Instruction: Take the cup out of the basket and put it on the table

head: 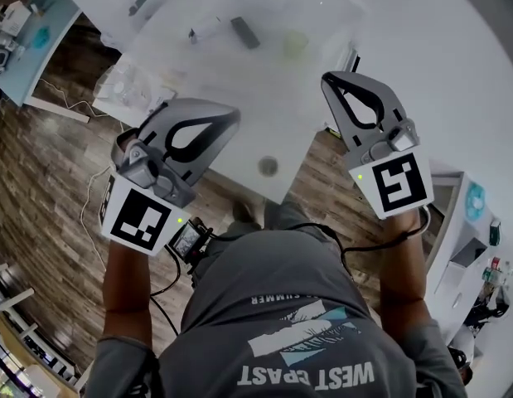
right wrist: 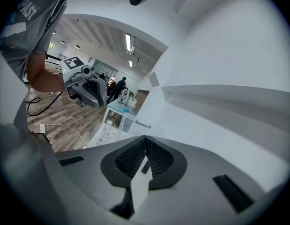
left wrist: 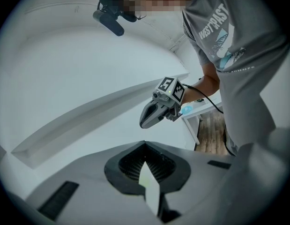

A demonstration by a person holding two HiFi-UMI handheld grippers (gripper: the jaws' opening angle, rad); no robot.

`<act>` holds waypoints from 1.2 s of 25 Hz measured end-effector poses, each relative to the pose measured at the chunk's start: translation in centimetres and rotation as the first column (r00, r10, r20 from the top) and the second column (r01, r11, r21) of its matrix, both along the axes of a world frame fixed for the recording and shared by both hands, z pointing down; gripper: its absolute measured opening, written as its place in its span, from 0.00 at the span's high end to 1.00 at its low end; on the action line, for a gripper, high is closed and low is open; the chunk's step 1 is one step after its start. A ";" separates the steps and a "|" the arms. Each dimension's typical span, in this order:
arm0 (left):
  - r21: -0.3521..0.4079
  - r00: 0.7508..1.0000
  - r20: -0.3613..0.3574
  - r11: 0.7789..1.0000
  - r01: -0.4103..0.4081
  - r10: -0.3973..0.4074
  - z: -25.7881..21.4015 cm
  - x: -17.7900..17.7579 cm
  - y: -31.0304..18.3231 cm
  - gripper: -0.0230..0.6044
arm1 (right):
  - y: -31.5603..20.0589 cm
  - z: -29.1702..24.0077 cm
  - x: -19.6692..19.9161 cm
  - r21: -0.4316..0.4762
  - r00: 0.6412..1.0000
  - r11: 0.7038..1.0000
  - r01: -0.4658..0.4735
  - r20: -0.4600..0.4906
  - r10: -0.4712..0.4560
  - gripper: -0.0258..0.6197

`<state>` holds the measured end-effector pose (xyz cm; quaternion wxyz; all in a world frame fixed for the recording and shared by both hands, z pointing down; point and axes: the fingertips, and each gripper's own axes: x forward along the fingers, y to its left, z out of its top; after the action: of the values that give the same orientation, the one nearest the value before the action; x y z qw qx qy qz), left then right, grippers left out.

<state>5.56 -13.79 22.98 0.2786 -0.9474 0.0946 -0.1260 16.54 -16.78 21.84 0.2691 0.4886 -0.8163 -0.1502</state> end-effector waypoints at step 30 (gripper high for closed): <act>-0.141 0.959 0.009 0.949 0.281 -0.283 3.7 -0.9 -9.3 0.95 | -27.6 19.7 12.6 -0.568 0.982 0.809 -0.151 -0.179 0.058 0.77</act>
<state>4.67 -23.12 26.70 0.1898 -0.9421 0.2214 -0.1654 29.17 -44.35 41.54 0.4745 0.4149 -0.7718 0.0834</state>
